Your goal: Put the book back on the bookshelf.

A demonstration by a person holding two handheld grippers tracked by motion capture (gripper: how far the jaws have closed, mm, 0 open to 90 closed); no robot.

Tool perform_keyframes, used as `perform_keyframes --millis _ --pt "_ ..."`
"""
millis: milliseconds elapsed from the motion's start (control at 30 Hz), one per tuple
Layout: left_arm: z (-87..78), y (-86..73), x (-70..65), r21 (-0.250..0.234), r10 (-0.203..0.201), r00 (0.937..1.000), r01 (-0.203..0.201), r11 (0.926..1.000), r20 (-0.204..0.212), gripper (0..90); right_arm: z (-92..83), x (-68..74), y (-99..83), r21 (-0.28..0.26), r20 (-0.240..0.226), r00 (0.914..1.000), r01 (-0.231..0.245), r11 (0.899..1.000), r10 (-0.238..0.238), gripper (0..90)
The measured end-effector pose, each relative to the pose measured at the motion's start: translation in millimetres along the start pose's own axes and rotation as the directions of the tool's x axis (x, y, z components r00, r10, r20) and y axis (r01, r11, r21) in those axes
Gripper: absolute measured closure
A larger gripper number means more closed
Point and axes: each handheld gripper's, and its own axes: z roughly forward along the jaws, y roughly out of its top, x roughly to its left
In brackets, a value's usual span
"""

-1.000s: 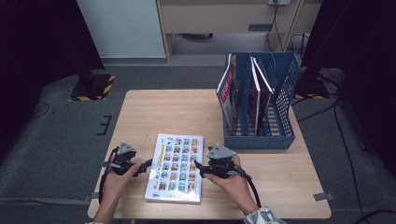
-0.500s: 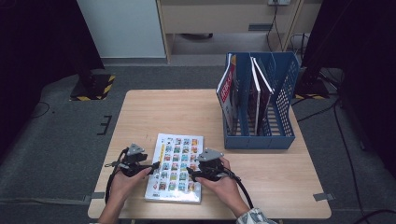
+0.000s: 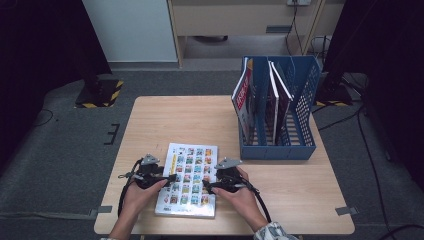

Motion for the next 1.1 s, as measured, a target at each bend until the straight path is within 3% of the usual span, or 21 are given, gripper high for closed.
perform_keyframes --millis 300,467,567,733,967,1033,1067,1100 --pt "6.4 -0.2 2.7 -0.005 -0.037 0.9989 0.037 0.9993 0.031 24.5 3.0 -3.4 -2.0 -0.003 -0.030 0.9986 -0.044 0.999 0.044 19.1" --pt "7.4 1.1 0.8 -0.004 -0.037 0.9992 0.037 0.9993 0.019 22.8 4.7 -2.5 -2.7 -0.005 -0.049 0.9964 -0.070 0.998 0.069 18.4" --pt "3.6 3.1 -1.9 -0.013 -0.044 0.9989 0.044 0.9989 -0.014 28.4 5.7 -2.9 -3.1 -0.012 -0.047 0.9963 -0.072 0.997 0.072 18.0" --pt "-9.7 7.3 -3.9 -0.056 -0.057 0.9984 0.057 0.9968 0.005 37.6 5.8 -3.5 -4.1 -0.017 -0.049 0.9966 -0.068 0.998 0.067 18.0" --pt "-21.6 9.8 -3.8 -0.054 -0.062 0.9925 0.068 0.9962 0.106 52.9 5.8 -4.3 -4.9 -0.021 -0.052 0.9966 -0.065 0.998 0.064 17.9" --pt "-18.1 10.6 -4.3 -0.032 -0.070 0.9839 0.076 0.9966 0.164 56.0 6.0 -4.3 -5.4 -0.026 -0.050 0.9968 -0.064 0.998 0.063 17.9" --pt "-14.7 10.8 -6.2 -0.011 -0.063 0.9818 0.066 0.9978 0.179 56.6 5.9 -4.3 -5.4 -0.025 -0.051 0.9966 -0.065 0.998 0.064 17.9" --pt "-10.5 11.5 -8.5 -0.004 -0.049 0.9835 0.050 0.9987 0.174 56.7 5.9 -4.4 -5.3 -0.025 -0.051 0.9966 -0.066 0.998 0.064 17.9"
